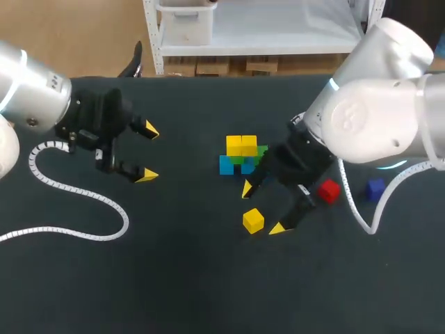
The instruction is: Place the blue cubes, place green cubes on the blue cubes, place the yellow cubes on the green cubes, then place the red cubes on the yellow cubes, and place purple cube on the red cubes.
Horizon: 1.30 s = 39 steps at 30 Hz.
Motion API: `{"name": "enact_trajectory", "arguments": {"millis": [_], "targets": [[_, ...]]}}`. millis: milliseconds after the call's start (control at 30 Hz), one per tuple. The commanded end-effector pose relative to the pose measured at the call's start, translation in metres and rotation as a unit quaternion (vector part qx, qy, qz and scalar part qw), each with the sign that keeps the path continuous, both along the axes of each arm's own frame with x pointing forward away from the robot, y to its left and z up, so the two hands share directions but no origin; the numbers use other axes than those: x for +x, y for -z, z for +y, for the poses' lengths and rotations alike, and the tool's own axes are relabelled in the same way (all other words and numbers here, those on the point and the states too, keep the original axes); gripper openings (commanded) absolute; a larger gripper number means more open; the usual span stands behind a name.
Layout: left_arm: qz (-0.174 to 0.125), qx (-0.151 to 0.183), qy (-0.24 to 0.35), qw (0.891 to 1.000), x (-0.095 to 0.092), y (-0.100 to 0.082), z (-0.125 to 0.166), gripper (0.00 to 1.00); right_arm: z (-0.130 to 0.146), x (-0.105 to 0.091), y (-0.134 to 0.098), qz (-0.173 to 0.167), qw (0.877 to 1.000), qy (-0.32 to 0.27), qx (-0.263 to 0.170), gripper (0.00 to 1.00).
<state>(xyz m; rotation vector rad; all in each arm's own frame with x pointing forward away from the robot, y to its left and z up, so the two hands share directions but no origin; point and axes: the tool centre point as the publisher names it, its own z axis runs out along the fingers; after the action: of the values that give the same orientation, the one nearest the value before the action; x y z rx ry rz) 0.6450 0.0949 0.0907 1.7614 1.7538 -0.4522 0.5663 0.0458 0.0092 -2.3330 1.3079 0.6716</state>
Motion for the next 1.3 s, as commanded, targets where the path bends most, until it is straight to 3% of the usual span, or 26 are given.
{"name": "enact_trajectory", "arguments": {"millis": [33,500,600,733,1100,1233,1300], "targets": [[-0.001,-0.002,0.0,1.0,-0.001,0.001,0.001,1.0,-0.001,-0.002,0.003,0.001,1.0,0.005,-0.003,1.0],[-0.001,-0.002,0.0,1.0,-0.001,0.001,0.001,1.0,0.001,0.005,0.009,0.012,1.0,0.005,-0.012,1.0],[-0.001,-0.002,0.0,1.0,-0.001,0.001,0.001,1.0,0.001,0.006,0.011,0.013,1.0,0.005,-0.014,0.69],[-0.001,-0.002,0.0,1.0,-0.001,0.001,0.001,1.0,0.001,0.005,0.013,0.015,1.0,0.004,-0.017,0.5],[-0.001,-0.002,0.0,1.0,-0.001,0.001,0.001,1.0,0.007,0.002,0.017,0.021,1.0,-0.005,-0.018,0.46],[-0.001,-0.002,0.0,1.0,-0.001,0.001,0.001,1.0,0.006,0.002,0.016,0.022,1.0,-0.005,-0.019,0.26],[-0.001,-0.002,0.0,1.0,-0.001,0.001,0.001,1.0,0.005,0.003,0.015,0.021,1.0,-0.003,-0.02,0.06]]}}
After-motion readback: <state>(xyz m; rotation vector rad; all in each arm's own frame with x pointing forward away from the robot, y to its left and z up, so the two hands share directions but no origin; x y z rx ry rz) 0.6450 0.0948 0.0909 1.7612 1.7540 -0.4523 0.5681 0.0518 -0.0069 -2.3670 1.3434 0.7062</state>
